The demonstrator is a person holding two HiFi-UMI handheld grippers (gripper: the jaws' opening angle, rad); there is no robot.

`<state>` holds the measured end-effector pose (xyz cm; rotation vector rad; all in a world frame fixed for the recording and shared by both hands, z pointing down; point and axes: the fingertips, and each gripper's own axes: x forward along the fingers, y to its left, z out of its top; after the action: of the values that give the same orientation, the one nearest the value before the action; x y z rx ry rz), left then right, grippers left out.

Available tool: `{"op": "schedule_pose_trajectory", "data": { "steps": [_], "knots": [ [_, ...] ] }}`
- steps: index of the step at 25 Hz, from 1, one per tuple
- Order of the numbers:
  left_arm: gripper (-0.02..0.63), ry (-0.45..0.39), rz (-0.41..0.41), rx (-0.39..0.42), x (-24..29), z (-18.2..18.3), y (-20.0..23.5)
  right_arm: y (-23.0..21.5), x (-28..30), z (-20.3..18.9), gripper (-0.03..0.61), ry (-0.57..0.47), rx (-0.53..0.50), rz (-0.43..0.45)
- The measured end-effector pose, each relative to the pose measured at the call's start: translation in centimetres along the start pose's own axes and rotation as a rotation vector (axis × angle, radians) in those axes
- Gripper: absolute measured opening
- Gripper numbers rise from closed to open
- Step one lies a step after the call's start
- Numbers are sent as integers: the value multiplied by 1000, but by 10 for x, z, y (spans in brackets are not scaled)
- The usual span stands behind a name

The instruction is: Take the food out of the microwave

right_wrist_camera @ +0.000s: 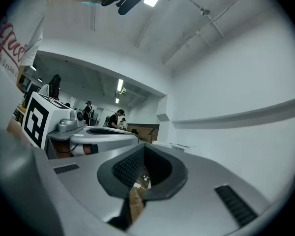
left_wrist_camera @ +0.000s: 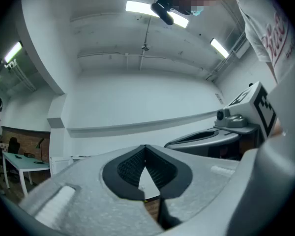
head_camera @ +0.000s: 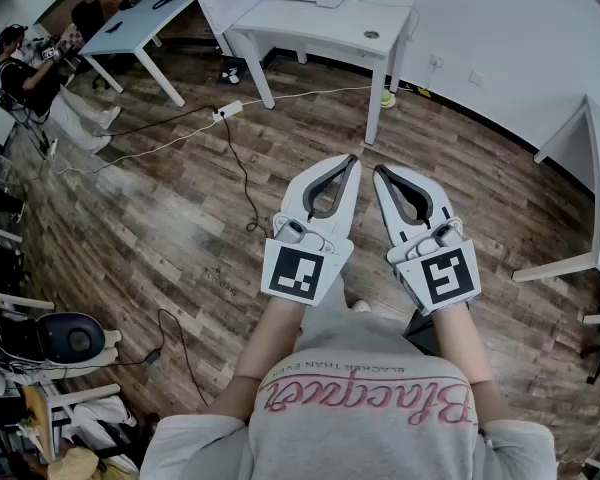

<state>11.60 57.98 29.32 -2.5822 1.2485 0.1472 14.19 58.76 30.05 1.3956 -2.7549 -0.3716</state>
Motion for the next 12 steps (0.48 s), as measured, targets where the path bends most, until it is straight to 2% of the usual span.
{"op": "schedule_pose_trajectory", "data": {
  "steps": [6,12],
  "knots": [
    [5,-2,19,1,1,-3,26,4,24,-1,9,-7,-8,21],
    [5,-5,26,-16,21,-14,65,-6,65,-5,11,-15,-18,-6]
  ]
}}
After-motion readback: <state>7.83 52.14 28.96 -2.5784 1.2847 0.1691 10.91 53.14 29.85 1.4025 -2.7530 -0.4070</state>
